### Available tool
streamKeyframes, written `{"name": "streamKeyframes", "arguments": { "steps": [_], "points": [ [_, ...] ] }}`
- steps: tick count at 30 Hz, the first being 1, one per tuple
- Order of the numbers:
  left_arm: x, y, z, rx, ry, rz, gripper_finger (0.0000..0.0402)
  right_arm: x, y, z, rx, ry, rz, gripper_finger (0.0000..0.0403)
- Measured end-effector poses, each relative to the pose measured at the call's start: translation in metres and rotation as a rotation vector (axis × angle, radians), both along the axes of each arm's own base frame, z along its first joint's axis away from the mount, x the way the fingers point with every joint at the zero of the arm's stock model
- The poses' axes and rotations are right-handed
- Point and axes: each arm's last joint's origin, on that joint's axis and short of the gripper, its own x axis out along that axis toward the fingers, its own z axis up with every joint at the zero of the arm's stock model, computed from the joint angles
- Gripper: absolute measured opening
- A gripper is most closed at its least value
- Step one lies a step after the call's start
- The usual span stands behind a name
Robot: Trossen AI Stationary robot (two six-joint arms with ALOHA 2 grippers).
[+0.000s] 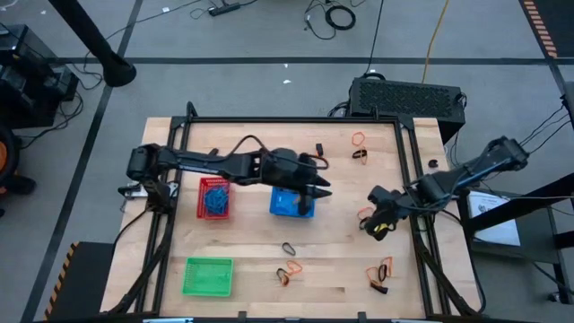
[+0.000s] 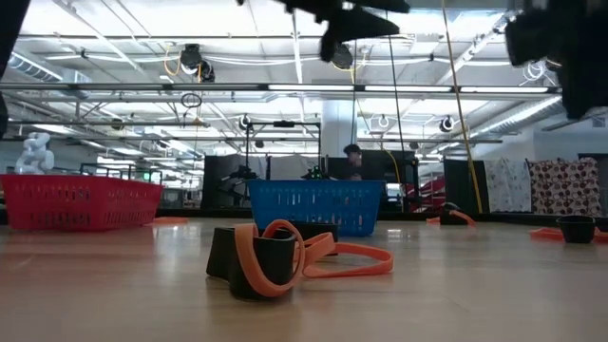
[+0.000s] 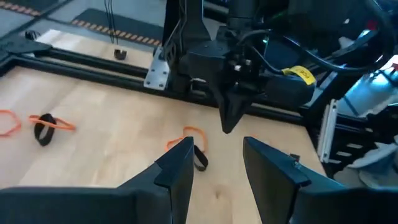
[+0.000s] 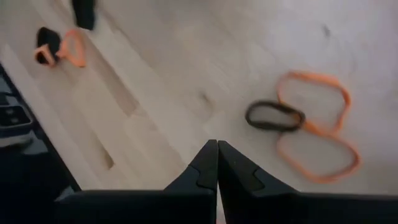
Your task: Sort rubber bands into baskets
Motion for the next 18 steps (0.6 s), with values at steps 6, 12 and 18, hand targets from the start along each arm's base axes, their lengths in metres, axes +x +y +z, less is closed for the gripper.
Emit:
{"name": "streamKeyframes", "arguments": {
  "steps": [6, 12, 18],
  "points": [
    [0.049, -0.002, -0.020, 0.006, 0.099, -0.033, 0.0145, -0.016, 0.000, -0.017, 0.027, 0.043, -0.057, 0.0000],
    [0.093, -0.002, -0.061, 0.097, 0.218, -0.065, 0.0145, -0.020, 0.000, -0.015, -0.010, 0.011, -0.088, 0.0000],
    [0.132, 0.005, -0.100, 0.108, 0.253, -0.015, 0.0145, -0.027, 0.002, -0.009, 0.032, -0.024, -0.093, 0.0000]
  ]
}}
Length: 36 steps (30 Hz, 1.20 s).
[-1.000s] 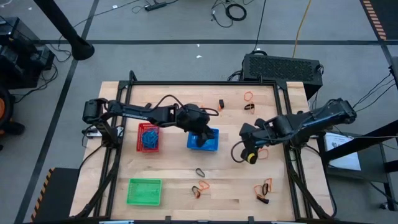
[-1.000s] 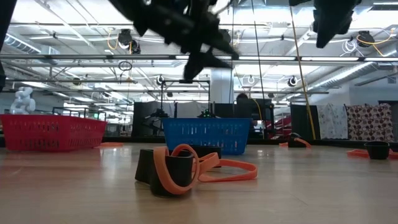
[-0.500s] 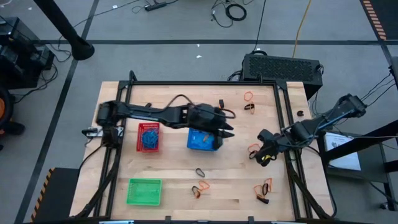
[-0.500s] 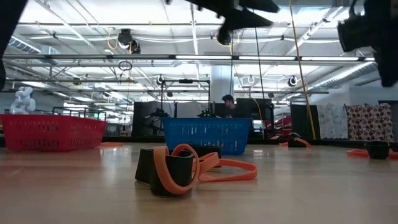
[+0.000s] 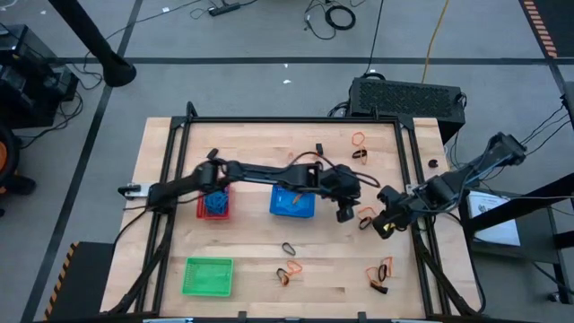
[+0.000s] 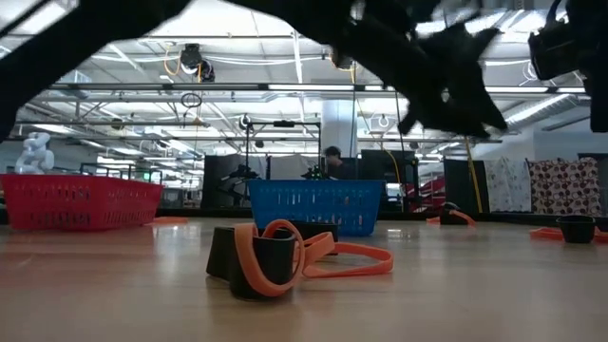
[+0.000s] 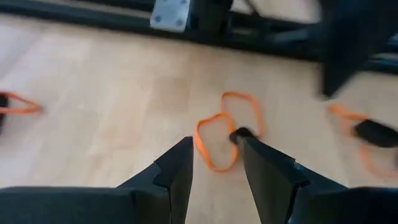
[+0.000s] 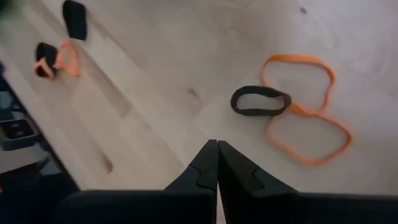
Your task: Sort rubber bands into baskets
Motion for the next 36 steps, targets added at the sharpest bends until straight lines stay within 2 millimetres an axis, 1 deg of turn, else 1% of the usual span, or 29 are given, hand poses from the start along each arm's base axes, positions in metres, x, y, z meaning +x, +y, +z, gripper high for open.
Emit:
{"name": "streamKeyframes", "arguments": {
  "steps": [4, 6, 9, 14, 17, 23, 27, 29, 32, 34, 36],
  "points": [
    [0.016, -0.001, -0.028, 0.004, 0.049, 0.004, 0.0145, -0.006, 0.002, 0.004, 0.039, -0.018, -0.009, 0.0000],
    [0.022, -0.001, -0.035, 0.019, 0.034, 0.019, 0.0145, -0.008, 0.002, 0.005, 0.051, -0.024, -0.008, 0.0000],
    [0.027, 0.001, -0.042, 0.036, -0.002, 0.048, 0.0145, -0.011, 0.004, 0.006, 0.070, -0.029, -0.016, 0.0000],
    [0.032, 0.001, -0.068, 0.050, 0.006, 0.060, 0.0145, -0.012, 0.006, 0.007, 0.094, -0.026, -0.023, 0.0000],
    [0.035, -0.003, -0.075, 0.037, -0.023, 0.048, 0.0145, -0.013, 0.007, 0.007, 0.108, -0.022, -0.028, 0.0000],
    [0.037, -0.017, -0.093, 0.039, -0.007, 0.027, 0.0145, -0.015, 0.009, 0.007, 0.152, -0.001, -0.037, 0.0000],
    [0.037, -0.022, -0.095, 0.040, -0.016, 0.019, 0.0145, -0.016, 0.011, 0.007, 0.166, -0.002, -0.045, 0.0000],
    [0.038, -0.024, -0.100, 0.040, -0.014, 0.016, 0.0145, -0.015, 0.011, 0.008, 0.172, -0.004, -0.048, 0.0000],
    [0.036, -0.024, -0.104, 0.043, 0.021, 0.015, 0.0144, -0.015, 0.012, 0.008, 0.181, -0.014, -0.050, 0.0000],
    [0.035, -0.023, -0.105, 0.046, 0.041, 0.017, 0.0135, -0.014, 0.012, 0.009, 0.186, -0.021, -0.049, 0.0000],
    [0.034, -0.023, -0.106, 0.055, 0.056, 0.025, 0.0117, -0.014, 0.012, 0.009, 0.187, -0.022, -0.049, 0.0000]
  ]
}}
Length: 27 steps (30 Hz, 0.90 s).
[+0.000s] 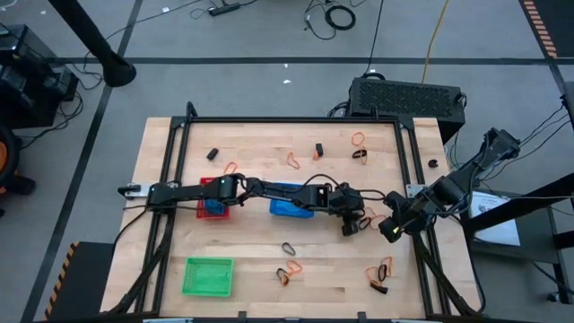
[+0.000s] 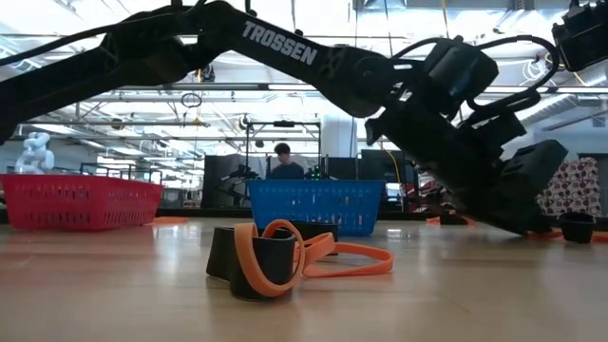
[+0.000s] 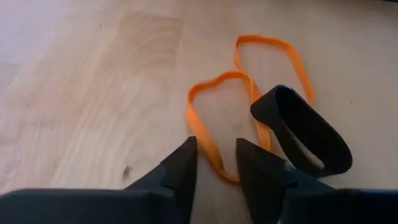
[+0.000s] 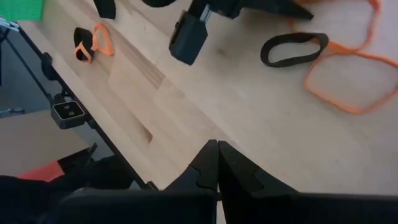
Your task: Sort rubber bands into baskets
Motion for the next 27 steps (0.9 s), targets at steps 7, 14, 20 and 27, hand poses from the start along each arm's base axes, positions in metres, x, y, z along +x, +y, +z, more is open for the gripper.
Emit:
{"name": "streamKeyframes", "arguments": {
  "steps": [7, 14, 20, 27],
  "points": [
    [0.000, 0.002, -0.001, -0.003, 0.007, 0.005, 0.0011, 0.002, 0.001, 0.001, 0.008, -0.022, -0.003, 0.0000],
    [-0.001, 0.006, 0.011, -0.014, -0.015, -0.002, 0.0005, 0.002, 0.001, 0.001, 0.007, -0.025, 0.001, 0.0000],
    [-0.007, 0.024, 0.058, -0.014, -0.047, 0.026, 0.0003, 0.003, 0.001, 0.003, -0.016, -0.062, 0.011, 0.0000],
    [-0.030, 0.048, 0.130, 0.028, -0.049, 0.040, 0.0002, 0.006, 0.000, 0.004, -0.086, -0.125, 0.019, 0.0000]
  ]
}}
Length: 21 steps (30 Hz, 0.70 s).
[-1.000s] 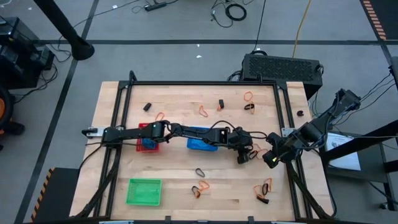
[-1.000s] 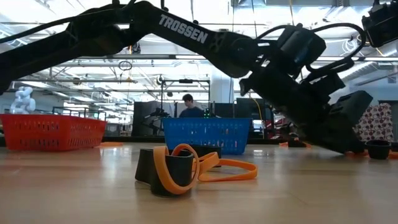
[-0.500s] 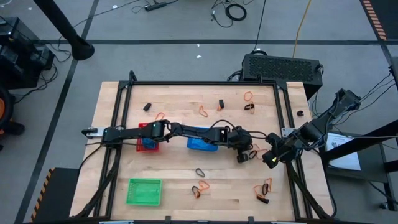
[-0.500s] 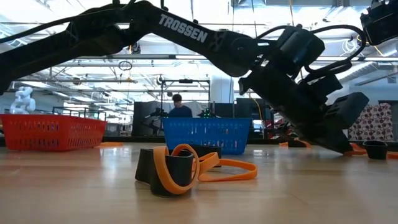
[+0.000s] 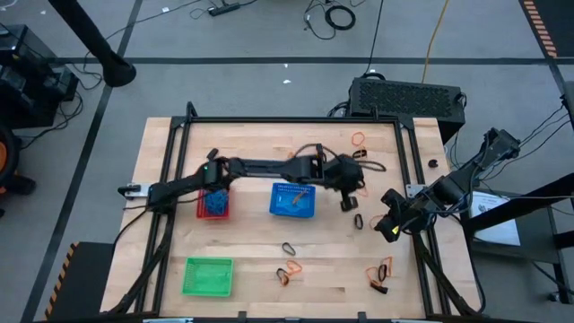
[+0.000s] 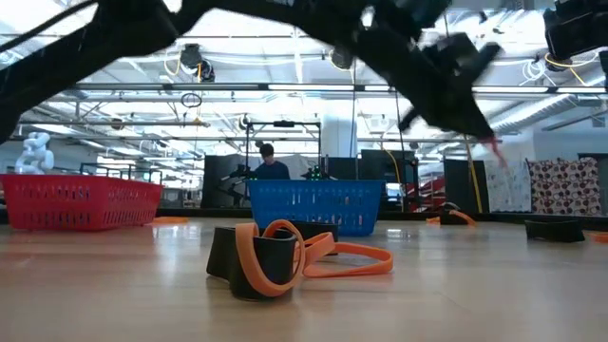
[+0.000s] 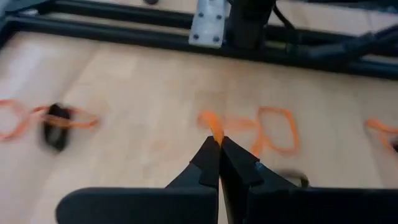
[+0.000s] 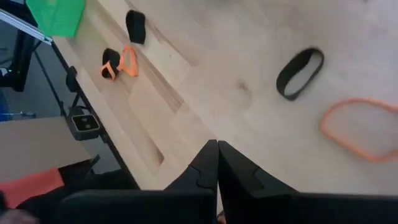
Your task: Sort rubber bands into baskets
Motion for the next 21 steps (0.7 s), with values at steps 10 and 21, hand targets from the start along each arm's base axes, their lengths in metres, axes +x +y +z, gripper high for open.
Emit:
{"name": "streamKeyframes", "arguments": {
  "steps": [10, 21],
  "points": [
    [-0.072, 0.028, 0.081, 0.030, 0.253, 0.018, 0.0001, 0.010, -0.004, 0.008, -0.206, -0.214, -0.063, 0.0000],
    [-0.128, 0.025, 0.102, -0.085, 0.575, 0.073, 0.0000, 0.030, -0.019, 0.023, -0.405, -0.397, -0.099, 0.0000]
  ]
}}
